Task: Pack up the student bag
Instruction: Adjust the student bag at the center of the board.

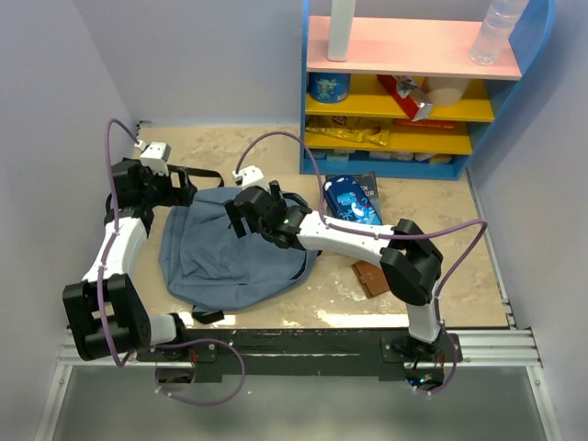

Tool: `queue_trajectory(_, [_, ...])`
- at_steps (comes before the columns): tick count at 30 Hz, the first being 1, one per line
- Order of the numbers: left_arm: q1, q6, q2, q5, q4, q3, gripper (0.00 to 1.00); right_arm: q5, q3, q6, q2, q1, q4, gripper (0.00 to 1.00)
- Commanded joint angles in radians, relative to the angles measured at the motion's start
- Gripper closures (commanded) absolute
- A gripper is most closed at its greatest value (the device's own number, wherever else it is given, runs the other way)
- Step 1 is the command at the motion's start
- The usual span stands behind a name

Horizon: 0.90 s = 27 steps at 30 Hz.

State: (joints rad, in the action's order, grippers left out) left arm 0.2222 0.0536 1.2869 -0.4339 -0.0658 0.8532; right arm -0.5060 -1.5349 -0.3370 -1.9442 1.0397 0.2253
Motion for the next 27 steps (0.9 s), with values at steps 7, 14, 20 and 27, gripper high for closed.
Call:
queue_trajectory(7, [0.011,0.063,0.084,0.092,0.129,-0.031,0.00,0.084,-0.005,-0.082,-0.035,0.037,-0.072,0.01])
queue_trajectory(14, [0.012,0.117,0.140,0.139,0.212,-0.102,0.00,0.069,-0.022,-0.092,-0.094,0.106,-0.081,0.01])
queue_trajectory(20, [0.011,0.120,0.199,0.195,0.259,-0.129,0.00,0.127,0.017,-0.108,-0.125,0.114,-0.084,0.05])
queue_trajectory(27, [0.011,0.127,0.232,0.190,0.261,-0.135,0.00,0.124,0.142,-0.125,-0.095,0.115,-0.093,0.10])
